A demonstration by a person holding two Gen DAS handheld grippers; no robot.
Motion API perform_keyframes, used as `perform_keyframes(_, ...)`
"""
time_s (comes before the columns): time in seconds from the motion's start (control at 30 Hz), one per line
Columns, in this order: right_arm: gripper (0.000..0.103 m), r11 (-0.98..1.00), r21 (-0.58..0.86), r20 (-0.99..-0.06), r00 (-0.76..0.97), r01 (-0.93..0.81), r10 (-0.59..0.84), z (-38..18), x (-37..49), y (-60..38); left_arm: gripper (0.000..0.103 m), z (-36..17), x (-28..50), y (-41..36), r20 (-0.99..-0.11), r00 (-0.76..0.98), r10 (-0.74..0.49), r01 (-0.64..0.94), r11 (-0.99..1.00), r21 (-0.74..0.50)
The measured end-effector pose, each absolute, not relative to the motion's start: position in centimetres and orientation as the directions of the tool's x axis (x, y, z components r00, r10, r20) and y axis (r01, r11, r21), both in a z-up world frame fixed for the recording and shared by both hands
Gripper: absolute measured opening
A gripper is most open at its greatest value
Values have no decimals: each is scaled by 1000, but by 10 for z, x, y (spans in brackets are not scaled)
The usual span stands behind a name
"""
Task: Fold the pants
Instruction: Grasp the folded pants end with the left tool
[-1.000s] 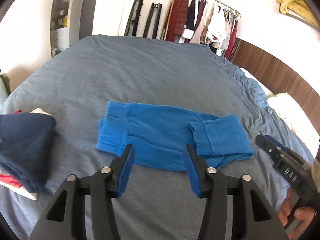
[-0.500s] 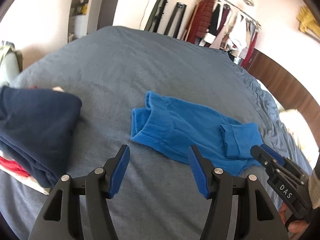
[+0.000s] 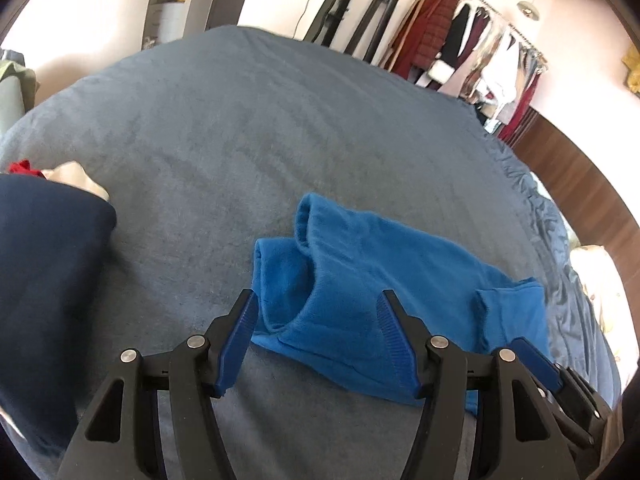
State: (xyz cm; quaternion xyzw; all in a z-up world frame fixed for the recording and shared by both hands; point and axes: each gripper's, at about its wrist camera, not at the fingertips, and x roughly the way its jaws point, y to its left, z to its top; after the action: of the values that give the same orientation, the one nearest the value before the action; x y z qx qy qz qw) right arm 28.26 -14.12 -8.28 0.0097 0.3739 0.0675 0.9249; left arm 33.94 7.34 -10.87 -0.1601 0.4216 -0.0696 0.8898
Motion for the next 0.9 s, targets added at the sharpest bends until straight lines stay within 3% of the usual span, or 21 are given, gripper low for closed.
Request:
perform_keyframes(0.3, 33, 991, 63, -708, 694, -119, 129, -94, 288, -137, 63, -155, 336, 93, -771, 571, -283, -105, 906, -411)
perform_keyframes(0.63, 33, 992, 76, -719, 684, -97, 122, -100, 288, -143, 61, -162, 347, 96, -750, 577, -324, -37, 907, -420)
perform_keyframes(0.77, 33, 999, 30, -695, 718, -31, 43, -98, 285, -148, 61, -170, 349, 101, -742, 572, -348, -45, 891, -452)
perform_keyframes(0.87, 33, 998, 56, -689, 724, 16, 27, -101, 286, -154, 57, -173, 347, 100, -741, 571, -353, -45, 888, -457)
perform_keyframes(0.9, 33, 997, 68, -691, 723, 26, 28, -101, 287, -157, 49, -173, 346, 100, -737, 571, -362, -42, 883, -467)
